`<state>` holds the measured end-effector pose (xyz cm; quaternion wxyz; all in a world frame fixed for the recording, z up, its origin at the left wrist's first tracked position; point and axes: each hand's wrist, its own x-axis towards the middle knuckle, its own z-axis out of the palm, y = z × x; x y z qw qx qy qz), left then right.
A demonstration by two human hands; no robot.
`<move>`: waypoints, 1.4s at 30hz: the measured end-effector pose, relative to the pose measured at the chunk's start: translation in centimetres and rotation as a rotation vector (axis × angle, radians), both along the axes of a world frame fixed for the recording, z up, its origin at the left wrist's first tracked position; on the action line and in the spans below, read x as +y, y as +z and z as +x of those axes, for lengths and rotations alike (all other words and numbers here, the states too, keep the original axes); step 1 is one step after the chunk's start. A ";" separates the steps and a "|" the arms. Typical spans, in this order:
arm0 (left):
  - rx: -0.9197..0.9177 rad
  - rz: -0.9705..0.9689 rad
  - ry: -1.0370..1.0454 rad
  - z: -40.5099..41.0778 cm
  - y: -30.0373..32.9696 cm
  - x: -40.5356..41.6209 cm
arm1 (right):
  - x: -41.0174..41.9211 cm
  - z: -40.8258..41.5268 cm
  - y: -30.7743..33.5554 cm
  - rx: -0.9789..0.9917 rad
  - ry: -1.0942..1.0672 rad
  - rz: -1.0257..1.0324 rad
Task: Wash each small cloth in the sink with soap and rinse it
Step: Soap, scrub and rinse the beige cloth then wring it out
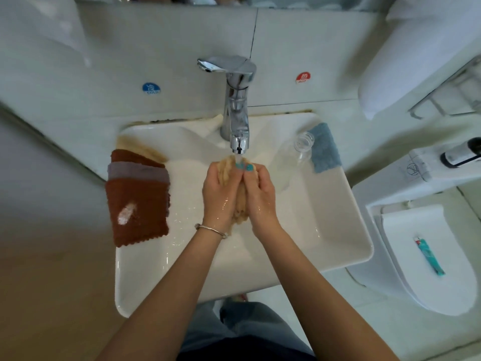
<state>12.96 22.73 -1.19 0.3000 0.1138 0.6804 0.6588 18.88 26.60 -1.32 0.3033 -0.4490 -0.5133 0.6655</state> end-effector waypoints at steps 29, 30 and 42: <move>0.021 0.106 -0.021 -4.2 -0.1 -2.4 | -0.8 -1.4 -0.7 -0.181 0.322 0.107; 0.019 0.103 -0.006 -4.6 -0.4 -2.6 | -1.0 -1.5 -0.6 -0.158 0.339 0.067; -0.005 0.151 -0.096 -2.2 0.2 -1.6 | 0.0 0.7 -1.4 -0.101 0.192 0.229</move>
